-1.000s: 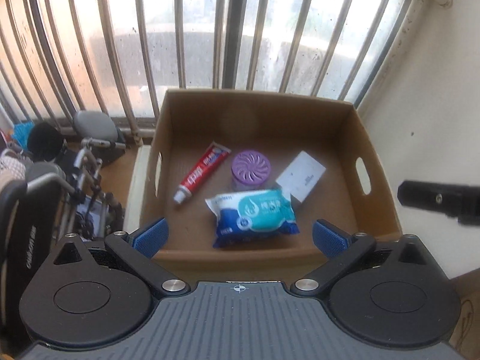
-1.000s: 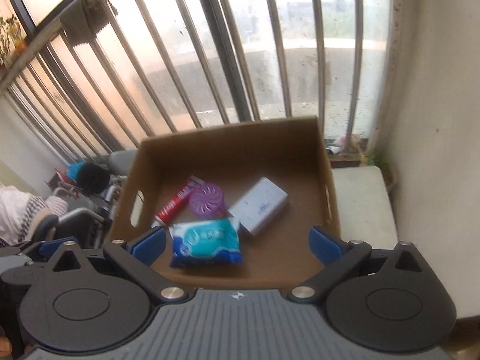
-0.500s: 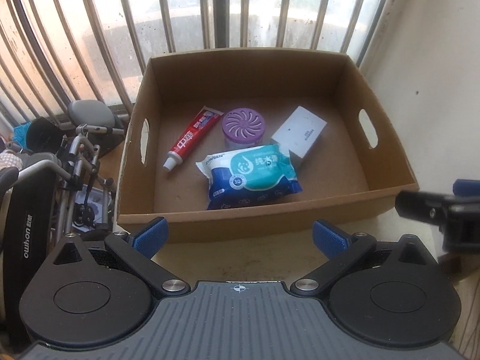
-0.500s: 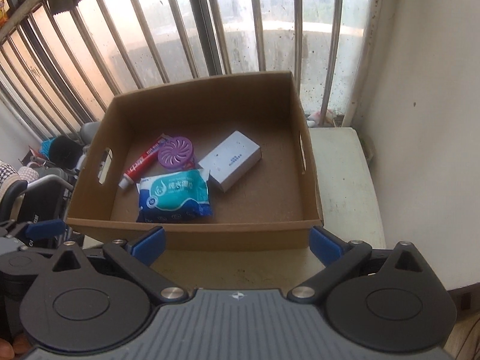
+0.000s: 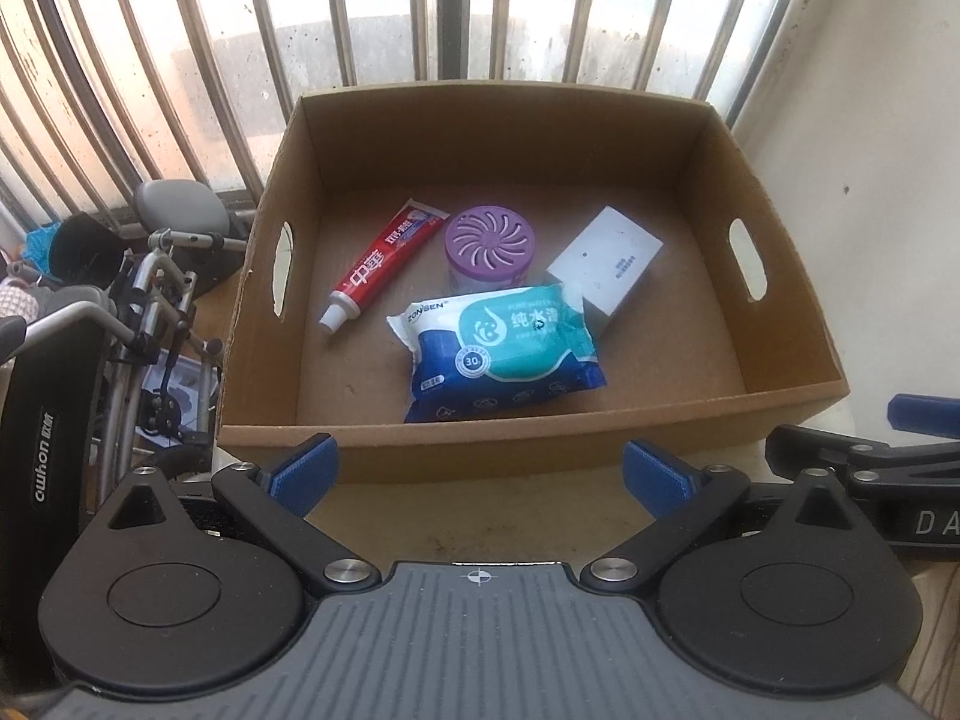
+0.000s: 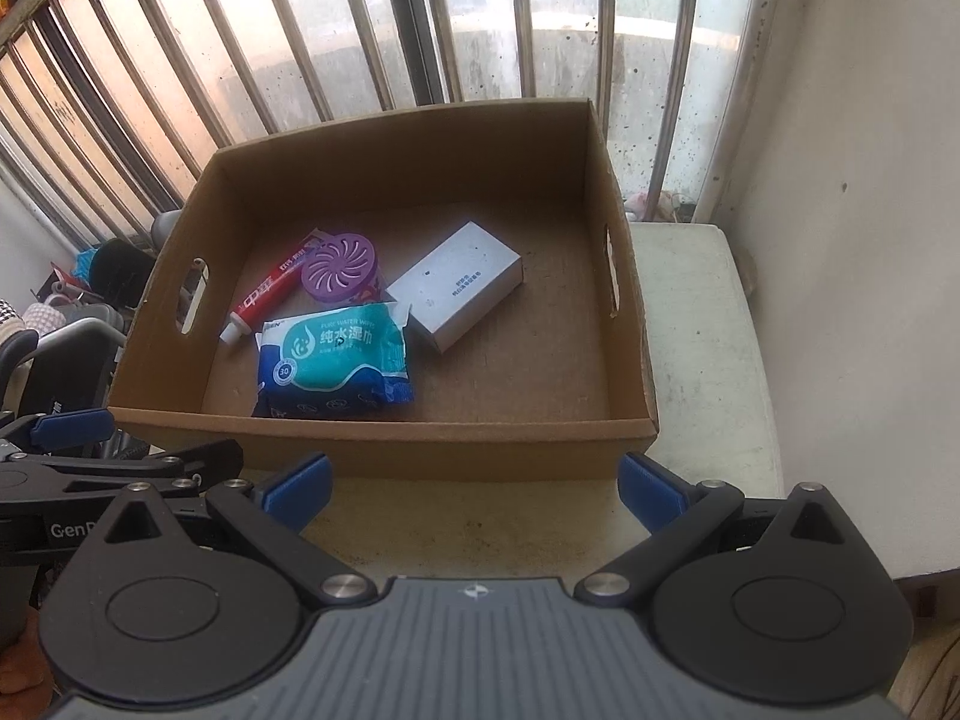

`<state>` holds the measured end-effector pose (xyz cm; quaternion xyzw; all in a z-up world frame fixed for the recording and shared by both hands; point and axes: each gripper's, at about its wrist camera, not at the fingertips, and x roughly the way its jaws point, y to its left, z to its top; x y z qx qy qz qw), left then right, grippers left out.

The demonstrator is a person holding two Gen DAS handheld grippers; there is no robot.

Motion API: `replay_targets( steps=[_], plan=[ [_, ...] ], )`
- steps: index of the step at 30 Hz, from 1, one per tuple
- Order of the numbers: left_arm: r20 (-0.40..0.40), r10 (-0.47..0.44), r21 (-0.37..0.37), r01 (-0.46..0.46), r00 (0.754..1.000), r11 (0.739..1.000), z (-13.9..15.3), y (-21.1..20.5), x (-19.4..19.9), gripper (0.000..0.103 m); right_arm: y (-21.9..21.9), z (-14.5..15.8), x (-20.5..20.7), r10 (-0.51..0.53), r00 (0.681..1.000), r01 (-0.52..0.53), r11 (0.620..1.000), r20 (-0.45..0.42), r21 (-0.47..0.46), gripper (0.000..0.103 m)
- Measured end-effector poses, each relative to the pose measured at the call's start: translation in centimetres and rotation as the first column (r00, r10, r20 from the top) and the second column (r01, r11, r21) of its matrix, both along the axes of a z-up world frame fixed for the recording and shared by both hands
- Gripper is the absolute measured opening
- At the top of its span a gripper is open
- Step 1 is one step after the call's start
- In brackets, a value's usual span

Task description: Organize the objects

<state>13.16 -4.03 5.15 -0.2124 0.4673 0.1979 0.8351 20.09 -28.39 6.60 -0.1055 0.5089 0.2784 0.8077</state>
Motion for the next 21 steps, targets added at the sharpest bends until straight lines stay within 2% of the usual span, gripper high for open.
replay_targets(
  steps=[21],
  plan=[
    [-0.01,0.019,0.007,-0.019,1.0,1.0,0.2,0.0,0.8,0.101,0.3,-0.5,1.4,0.05,0.999,-0.05,0.998,0.003,-0.03,0.103]
  ],
)
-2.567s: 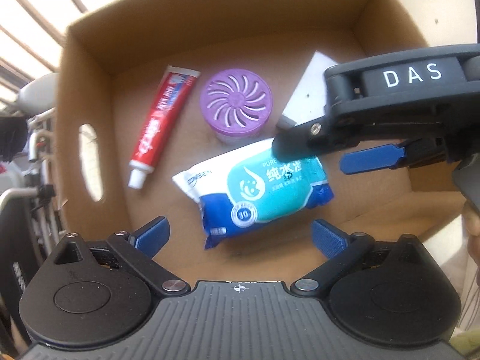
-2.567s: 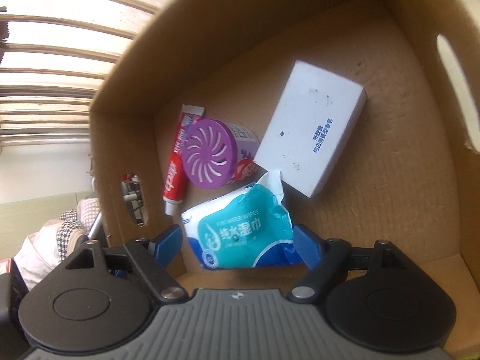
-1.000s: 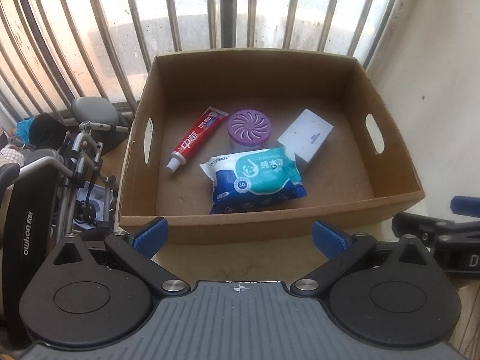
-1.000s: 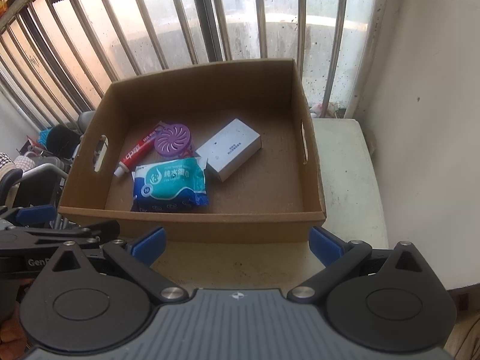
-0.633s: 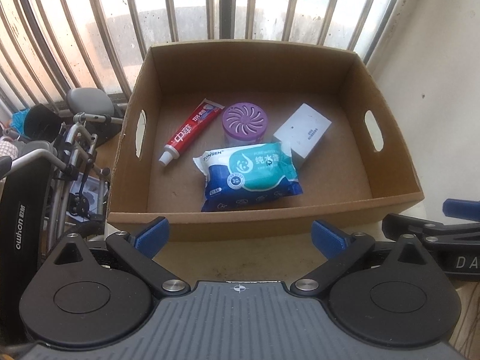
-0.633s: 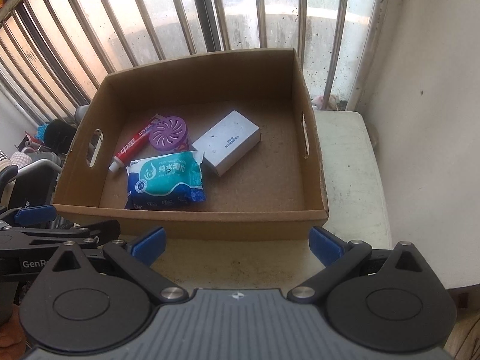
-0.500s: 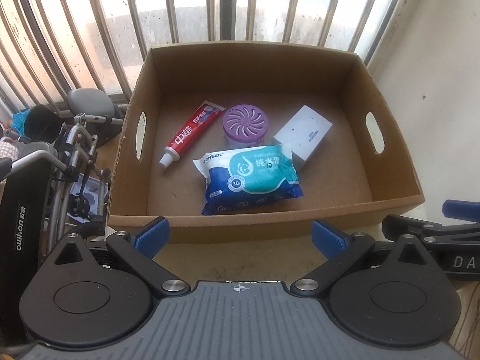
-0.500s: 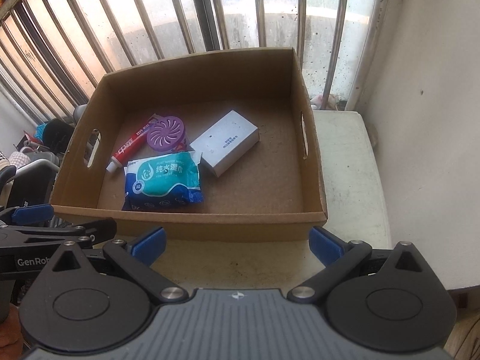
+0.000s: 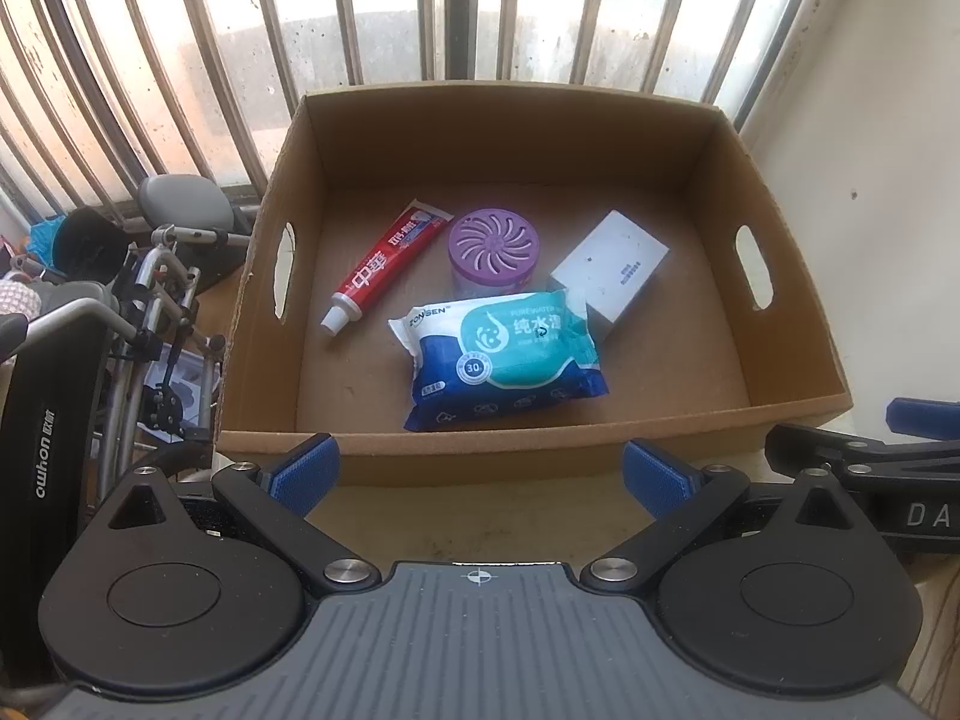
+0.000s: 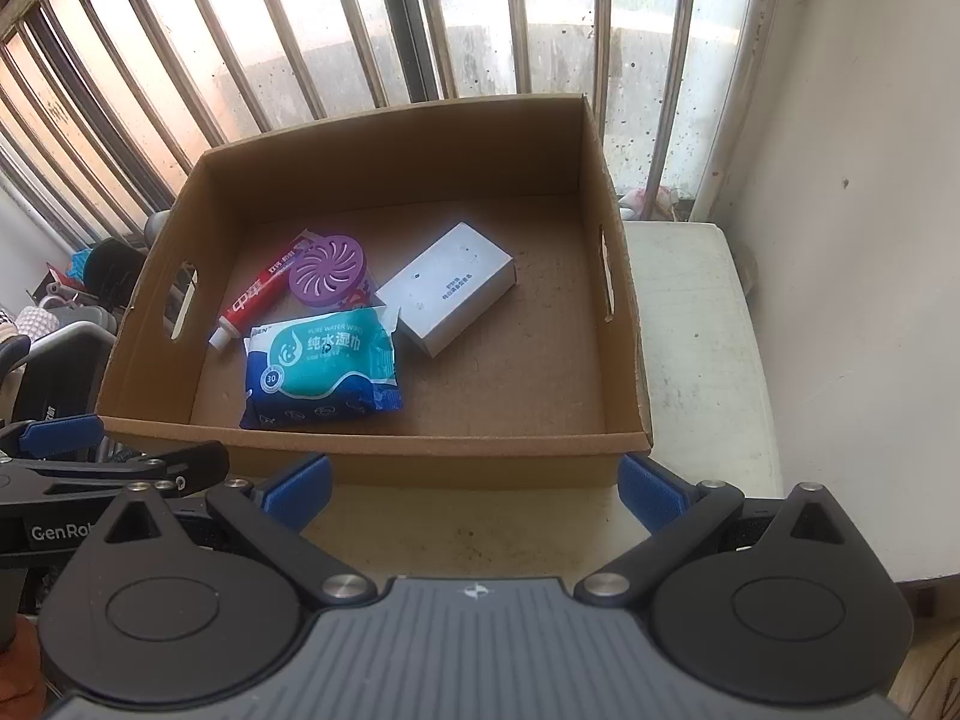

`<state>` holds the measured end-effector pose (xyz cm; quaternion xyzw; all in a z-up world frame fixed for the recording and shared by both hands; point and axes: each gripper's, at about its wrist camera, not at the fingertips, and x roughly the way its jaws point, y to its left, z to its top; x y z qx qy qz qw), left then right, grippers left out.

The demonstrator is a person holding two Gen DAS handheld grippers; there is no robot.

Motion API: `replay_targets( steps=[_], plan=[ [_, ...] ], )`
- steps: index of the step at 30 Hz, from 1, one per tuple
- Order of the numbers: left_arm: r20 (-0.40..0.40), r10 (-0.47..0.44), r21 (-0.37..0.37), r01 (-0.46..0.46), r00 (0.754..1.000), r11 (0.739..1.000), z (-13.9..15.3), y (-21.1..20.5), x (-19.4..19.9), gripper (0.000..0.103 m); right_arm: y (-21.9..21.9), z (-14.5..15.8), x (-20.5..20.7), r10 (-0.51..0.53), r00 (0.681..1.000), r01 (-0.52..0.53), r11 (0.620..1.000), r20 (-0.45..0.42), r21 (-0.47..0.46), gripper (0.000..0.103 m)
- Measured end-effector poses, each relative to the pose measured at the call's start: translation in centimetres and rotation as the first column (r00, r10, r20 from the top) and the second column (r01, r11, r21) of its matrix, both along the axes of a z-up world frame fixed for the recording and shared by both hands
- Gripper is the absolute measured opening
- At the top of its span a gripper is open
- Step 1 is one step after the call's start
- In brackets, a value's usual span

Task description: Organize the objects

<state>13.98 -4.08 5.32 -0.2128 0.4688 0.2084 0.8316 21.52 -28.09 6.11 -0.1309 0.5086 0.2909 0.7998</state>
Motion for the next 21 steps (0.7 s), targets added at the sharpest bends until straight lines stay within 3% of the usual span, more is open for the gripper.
replay_targets(
  steps=[21],
  plan=[
    [-0.004,-0.02,0.0,0.02,1.0,1.0,0.49,-0.9,-0.52,0.101,-0.87,0.46,-0.69,0.051,0.998,-0.051,0.999,0.028,-0.017,0.103]
  ],
)
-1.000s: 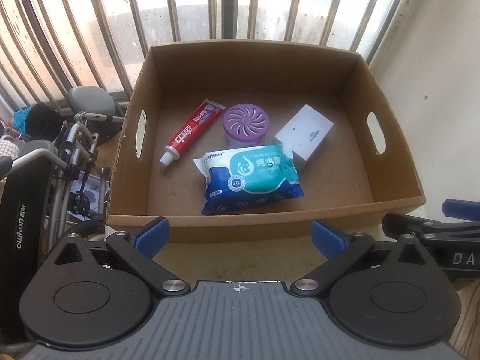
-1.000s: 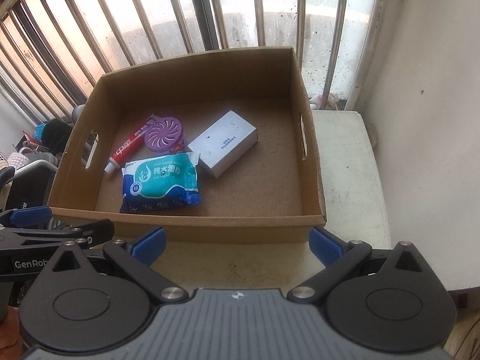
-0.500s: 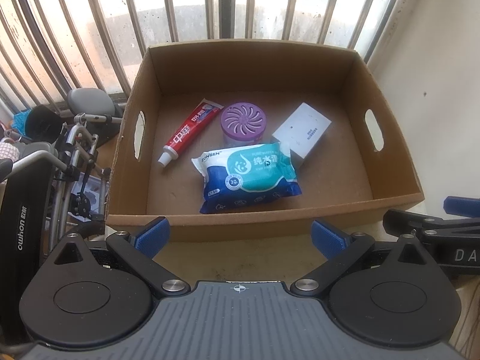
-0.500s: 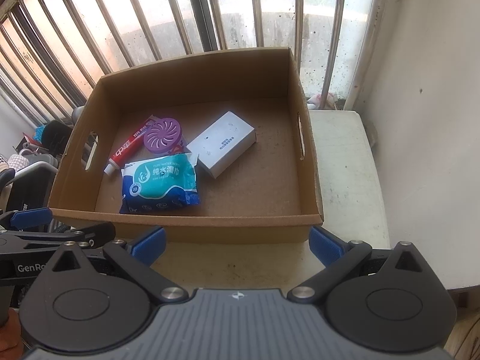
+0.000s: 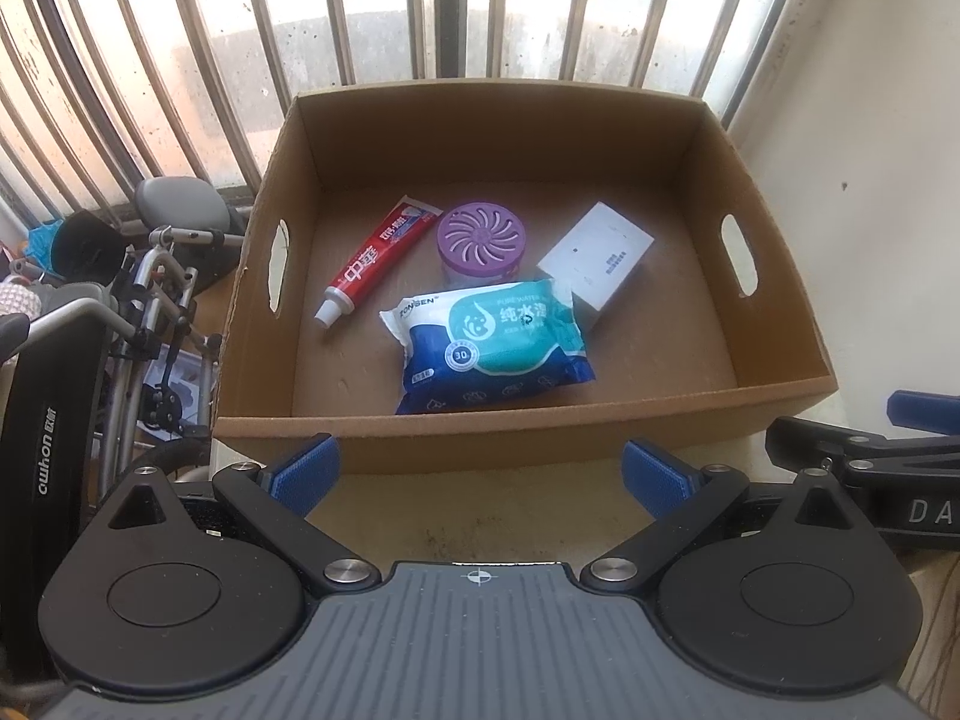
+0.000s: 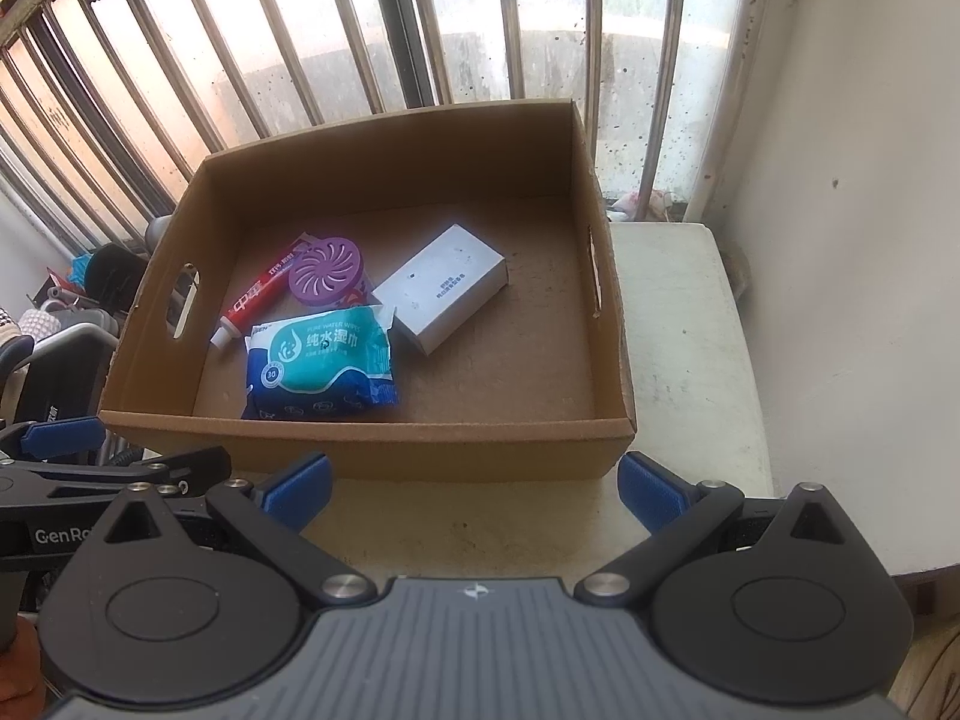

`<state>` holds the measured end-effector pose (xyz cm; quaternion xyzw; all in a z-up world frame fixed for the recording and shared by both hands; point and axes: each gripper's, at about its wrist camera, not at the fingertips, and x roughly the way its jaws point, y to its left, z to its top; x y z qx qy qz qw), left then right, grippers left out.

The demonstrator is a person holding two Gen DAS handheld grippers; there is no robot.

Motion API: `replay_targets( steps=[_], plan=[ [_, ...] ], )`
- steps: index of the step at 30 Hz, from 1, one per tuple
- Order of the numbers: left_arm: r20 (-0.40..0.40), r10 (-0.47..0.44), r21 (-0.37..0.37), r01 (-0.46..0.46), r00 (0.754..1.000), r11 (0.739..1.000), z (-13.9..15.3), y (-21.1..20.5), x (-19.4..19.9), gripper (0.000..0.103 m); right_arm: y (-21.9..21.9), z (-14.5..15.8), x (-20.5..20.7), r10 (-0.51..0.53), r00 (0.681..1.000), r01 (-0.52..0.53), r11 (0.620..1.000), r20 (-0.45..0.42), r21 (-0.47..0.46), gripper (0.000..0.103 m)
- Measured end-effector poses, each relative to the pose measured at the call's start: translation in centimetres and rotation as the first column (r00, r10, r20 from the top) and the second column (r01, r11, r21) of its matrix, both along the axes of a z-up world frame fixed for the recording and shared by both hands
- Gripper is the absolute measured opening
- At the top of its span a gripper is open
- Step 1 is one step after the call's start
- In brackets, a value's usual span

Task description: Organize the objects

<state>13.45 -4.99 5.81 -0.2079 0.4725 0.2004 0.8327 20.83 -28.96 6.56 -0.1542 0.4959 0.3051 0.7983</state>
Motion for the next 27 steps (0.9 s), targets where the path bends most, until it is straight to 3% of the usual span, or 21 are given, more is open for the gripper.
replay_targets(
  steps=[27],
  plan=[
    [-0.003,-0.013,0.021,0.013,1.0,1.0,0.76,-0.87,-0.5,0.101,-0.94,0.59,-0.52,0.049,0.999,-0.049,0.999,0.021,-0.01,0.103]
  ],
)
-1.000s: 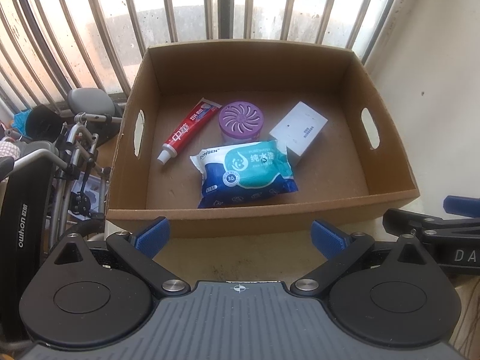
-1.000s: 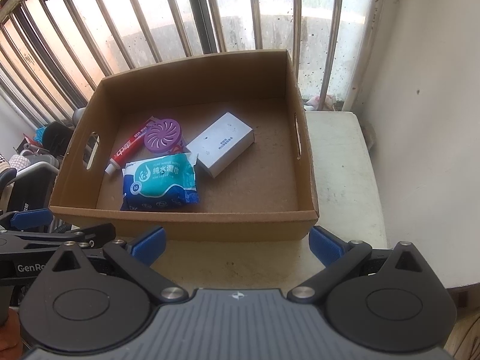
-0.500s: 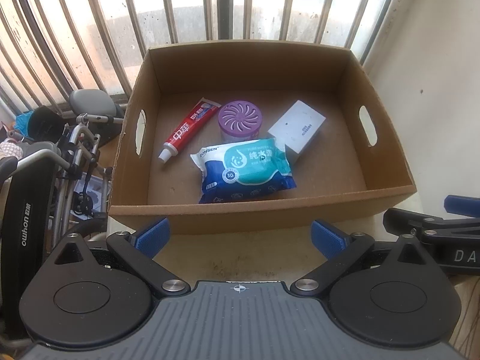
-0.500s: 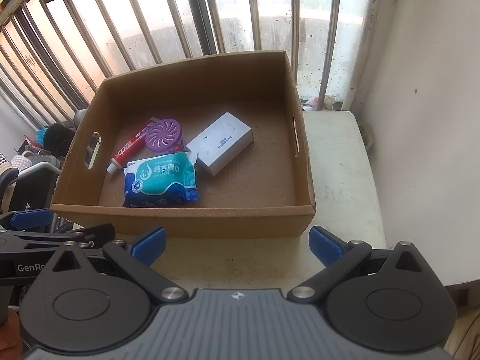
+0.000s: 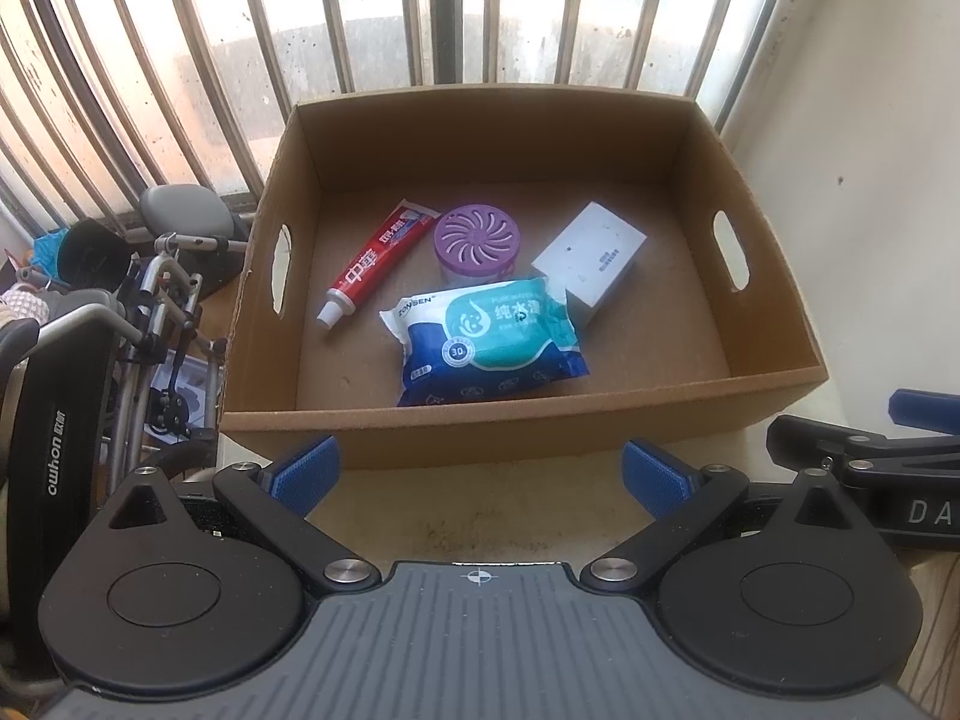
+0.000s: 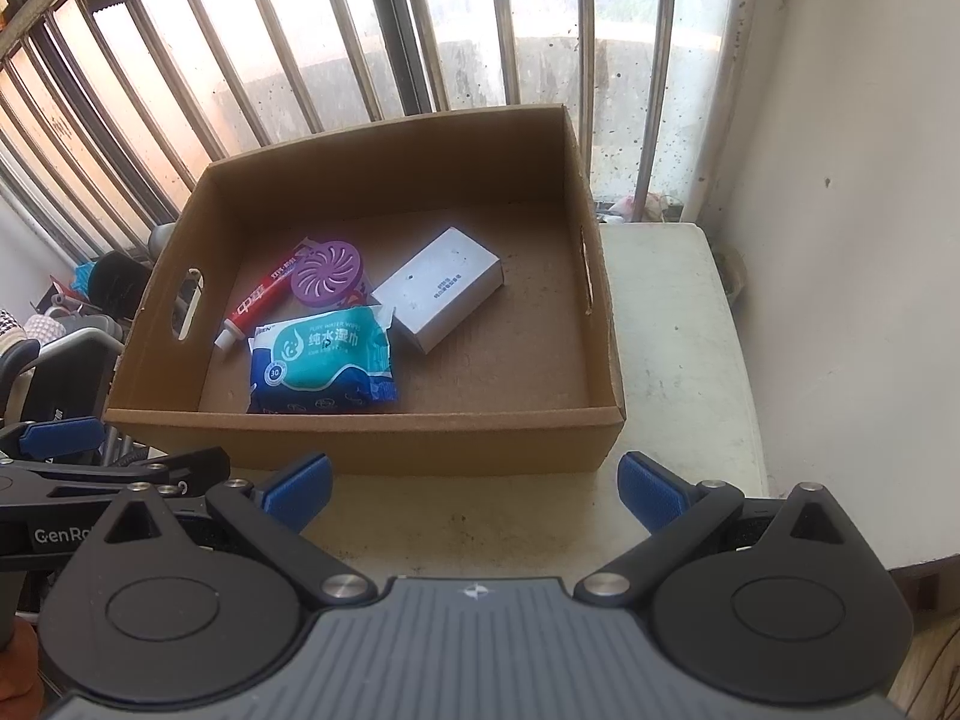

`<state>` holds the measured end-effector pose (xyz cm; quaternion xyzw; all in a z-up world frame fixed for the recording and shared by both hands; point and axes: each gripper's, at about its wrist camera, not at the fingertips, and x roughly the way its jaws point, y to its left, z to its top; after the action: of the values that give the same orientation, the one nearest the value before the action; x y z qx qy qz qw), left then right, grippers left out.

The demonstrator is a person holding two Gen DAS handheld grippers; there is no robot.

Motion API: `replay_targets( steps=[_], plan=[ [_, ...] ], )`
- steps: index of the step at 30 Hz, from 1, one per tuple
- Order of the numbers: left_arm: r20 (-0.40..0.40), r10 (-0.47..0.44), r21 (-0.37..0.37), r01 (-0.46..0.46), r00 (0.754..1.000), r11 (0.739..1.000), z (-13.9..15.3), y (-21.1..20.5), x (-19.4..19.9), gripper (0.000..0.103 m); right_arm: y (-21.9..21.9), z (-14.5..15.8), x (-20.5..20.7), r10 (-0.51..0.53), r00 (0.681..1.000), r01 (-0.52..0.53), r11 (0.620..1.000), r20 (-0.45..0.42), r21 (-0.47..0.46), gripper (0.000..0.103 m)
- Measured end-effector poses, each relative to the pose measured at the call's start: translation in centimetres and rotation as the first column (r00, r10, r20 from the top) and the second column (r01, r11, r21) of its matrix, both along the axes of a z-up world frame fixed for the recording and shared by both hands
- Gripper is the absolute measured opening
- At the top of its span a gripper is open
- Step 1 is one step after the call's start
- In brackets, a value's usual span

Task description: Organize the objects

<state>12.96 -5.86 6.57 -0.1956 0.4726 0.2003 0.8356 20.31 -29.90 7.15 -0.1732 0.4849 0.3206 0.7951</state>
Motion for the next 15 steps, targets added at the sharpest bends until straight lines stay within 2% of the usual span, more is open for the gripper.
replay_targets(
  steps=[15],
  plan=[
    [0.007,-0.011,0.001,0.011,1.0,1.0,0.31,0.14,-0.2,0.101,-0.32,-0.05,-0.18,-0.003,1.0,0.003,1.0,0.01,-0.008,0.103]
  ],
)
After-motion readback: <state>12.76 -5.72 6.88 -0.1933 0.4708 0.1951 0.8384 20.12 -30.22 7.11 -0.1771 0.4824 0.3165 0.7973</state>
